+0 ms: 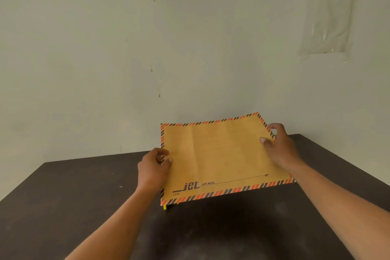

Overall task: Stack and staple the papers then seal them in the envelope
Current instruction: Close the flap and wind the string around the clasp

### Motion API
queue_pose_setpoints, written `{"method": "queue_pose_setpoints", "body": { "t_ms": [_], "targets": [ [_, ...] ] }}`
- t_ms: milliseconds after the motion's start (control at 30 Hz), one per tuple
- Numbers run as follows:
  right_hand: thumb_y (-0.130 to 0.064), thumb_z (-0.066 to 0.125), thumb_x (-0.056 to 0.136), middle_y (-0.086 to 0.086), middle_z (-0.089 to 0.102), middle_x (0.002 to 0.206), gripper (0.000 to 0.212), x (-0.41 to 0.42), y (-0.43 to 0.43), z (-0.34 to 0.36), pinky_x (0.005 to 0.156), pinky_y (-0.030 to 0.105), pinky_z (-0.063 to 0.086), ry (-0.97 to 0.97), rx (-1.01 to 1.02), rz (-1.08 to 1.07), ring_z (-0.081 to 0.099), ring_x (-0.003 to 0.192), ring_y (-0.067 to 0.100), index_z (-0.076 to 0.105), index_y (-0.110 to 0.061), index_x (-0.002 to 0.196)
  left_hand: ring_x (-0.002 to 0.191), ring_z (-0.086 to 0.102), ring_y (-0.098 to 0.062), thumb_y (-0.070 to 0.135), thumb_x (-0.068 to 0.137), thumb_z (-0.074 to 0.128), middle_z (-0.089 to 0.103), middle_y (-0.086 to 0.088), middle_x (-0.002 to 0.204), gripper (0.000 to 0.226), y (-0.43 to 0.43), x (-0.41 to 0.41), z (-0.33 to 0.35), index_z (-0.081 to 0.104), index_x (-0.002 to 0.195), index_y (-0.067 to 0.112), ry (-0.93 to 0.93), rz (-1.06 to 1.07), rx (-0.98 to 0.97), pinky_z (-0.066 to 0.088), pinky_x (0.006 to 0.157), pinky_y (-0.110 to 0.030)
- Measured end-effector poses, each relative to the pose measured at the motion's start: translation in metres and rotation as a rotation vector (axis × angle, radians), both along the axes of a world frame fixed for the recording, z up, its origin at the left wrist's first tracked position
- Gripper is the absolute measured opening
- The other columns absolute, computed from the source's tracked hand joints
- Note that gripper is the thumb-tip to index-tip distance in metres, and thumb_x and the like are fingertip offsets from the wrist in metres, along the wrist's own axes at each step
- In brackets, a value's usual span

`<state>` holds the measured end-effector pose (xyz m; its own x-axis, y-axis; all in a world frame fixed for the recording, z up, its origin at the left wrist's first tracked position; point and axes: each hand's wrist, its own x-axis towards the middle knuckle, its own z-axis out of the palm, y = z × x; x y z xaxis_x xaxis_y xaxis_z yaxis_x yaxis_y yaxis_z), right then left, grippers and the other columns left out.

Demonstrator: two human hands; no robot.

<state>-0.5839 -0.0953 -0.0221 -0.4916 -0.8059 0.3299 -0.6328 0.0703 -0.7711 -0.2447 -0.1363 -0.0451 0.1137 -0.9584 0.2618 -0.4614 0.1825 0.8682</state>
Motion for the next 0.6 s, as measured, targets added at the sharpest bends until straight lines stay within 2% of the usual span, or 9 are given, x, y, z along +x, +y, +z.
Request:
{"method": "queue_pose_setpoints", "body": {
  "t_ms": [133, 200, 300, 400, 500, 600],
  "targets": [
    [-0.025, 0.056, 0.102, 0.011, 0.059, 0.136, 0.029, -0.02, -0.055, -0.014, 0.094, 0.041, 0.047, 0.166, 0.123, -0.029, 0.056, 0.122, 0.034, 0.054, -0.016, 0.13, 0.108, 0.061, -0.021, 0.024, 0.095, 0.067, 0.062, -0.009, 0.13, 0.02, -0.047, -0.017, -0.009, 0.068, 0.115, 0.02, -0.101, -0.024, 0.05, 0.053, 0.084, -0.033],
    [-0.025, 0.056, 0.102, 0.011, 0.06, 0.134, 0.028, -0.03, -0.077, -0.028, 0.096, 0.043, 0.048, 0.191, 0.169, -0.029, 0.055, 0.122, 0.033, 0.056, -0.015, 0.128, 0.115, 0.062, -0.025, 0.026, 0.093, 0.069, 0.062, -0.009, 0.133, 0.021, -0.068, -0.023, -0.018, 0.068, 0.113, 0.022, -0.147, -0.049, 0.084, 0.055, 0.093, -0.04],
    [-0.026, 0.057, 0.101, 0.01, 0.06, 0.131, 0.025, -0.044, -0.1, -0.056, 0.095, 0.042, 0.048, 0.198, 0.253, -0.026, 0.056, 0.12, 0.031, 0.058, -0.018, 0.125, 0.119, 0.06, -0.025, 0.031, 0.09, 0.071, 0.063, -0.008, 0.131, 0.023, -0.092, -0.031, -0.036, 0.069, 0.111, 0.025, -0.258, -0.091, 0.146, 0.053, 0.098, -0.042],
    [-0.027, 0.056, 0.101, 0.012, 0.058, 0.129, 0.025, -0.055, -0.111, -0.083, 0.093, 0.042, 0.046, 0.198, 0.315, -0.033, 0.056, 0.117, 0.032, 0.06, -0.019, 0.124, 0.111, 0.064, -0.023, 0.036, 0.089, 0.071, 0.064, -0.006, 0.128, 0.026, -0.105, -0.037, -0.052, 0.069, 0.114, 0.027, -0.364, -0.126, 0.197, 0.055, 0.092, -0.037],
    [-0.026, 0.055, 0.102, 0.014, 0.055, 0.128, 0.028, -0.06, -0.117, -0.097, 0.092, 0.04, 0.045, 0.211, 0.347, -0.045, 0.055, 0.116, 0.033, 0.059, -0.018, 0.128, 0.096, 0.062, -0.016, 0.039, 0.091, 0.068, 0.065, -0.001, 0.122, 0.03, -0.112, -0.041, -0.066, 0.066, 0.118, 0.029, -0.496, -0.157, 0.218, 0.056, 0.082, -0.033],
    [-0.029, 0.053, 0.103, 0.015, 0.053, 0.133, 0.033, -0.06, -0.118, -0.108, 0.098, 0.043, 0.045, 0.254, 0.399, -0.045, 0.051, 0.122, 0.035, 0.057, -0.019, 0.134, 0.097, 0.061, -0.013, 0.043, 0.092, 0.065, 0.064, 0.003, 0.12, 0.033, -0.114, -0.044, -0.073, 0.066, 0.122, 0.031, -0.627, -0.151, 0.181, 0.054, 0.078, -0.031]
  ]
}}
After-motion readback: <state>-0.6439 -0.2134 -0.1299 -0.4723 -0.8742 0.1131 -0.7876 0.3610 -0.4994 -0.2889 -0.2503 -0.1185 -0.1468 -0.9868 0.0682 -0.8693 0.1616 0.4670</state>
